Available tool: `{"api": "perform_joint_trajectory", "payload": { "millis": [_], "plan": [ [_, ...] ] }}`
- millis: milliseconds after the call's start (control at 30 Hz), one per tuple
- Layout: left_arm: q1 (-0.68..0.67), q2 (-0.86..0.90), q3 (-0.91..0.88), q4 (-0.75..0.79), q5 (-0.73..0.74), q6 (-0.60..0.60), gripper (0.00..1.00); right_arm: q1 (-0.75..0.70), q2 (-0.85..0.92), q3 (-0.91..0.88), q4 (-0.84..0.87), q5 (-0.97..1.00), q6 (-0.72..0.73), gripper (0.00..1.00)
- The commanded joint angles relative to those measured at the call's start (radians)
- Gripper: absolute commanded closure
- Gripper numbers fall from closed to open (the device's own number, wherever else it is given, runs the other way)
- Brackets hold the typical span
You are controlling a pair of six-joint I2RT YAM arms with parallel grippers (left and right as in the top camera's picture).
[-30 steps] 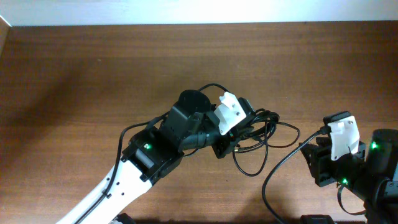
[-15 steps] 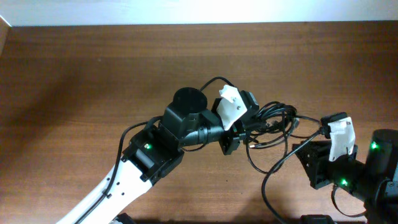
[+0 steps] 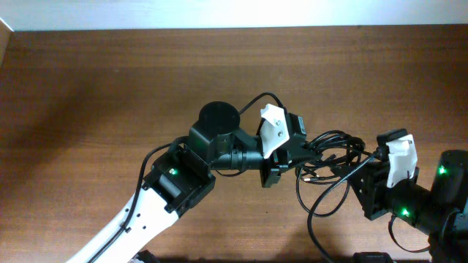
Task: Untangle cables
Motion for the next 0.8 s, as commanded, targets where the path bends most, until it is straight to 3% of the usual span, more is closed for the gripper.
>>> {"api": "perform_joint_trajectory", "payload": {
  "millis": [0, 200, 767],
  "plan": [
    [0.052, -0.022, 0.006, 0.016, 0.076, -0.007, 1.0, -0.001, -0.001, 0.019, -0.001, 0.043, 0.009, 0.8],
    [0.106, -0.032, 0.006, 0.021, 0.165, -0.007, 1.0, -0.001, -0.001, 0.019, 0.005, 0.083, 0.042, 0.78],
    [0.04, -0.032, 0.006, 0.101, 0.19, -0.029, 1.0, -0.001, 0.0, 0.019, 0.034, -0.1, 0.034, 0.78]
  ]
}}
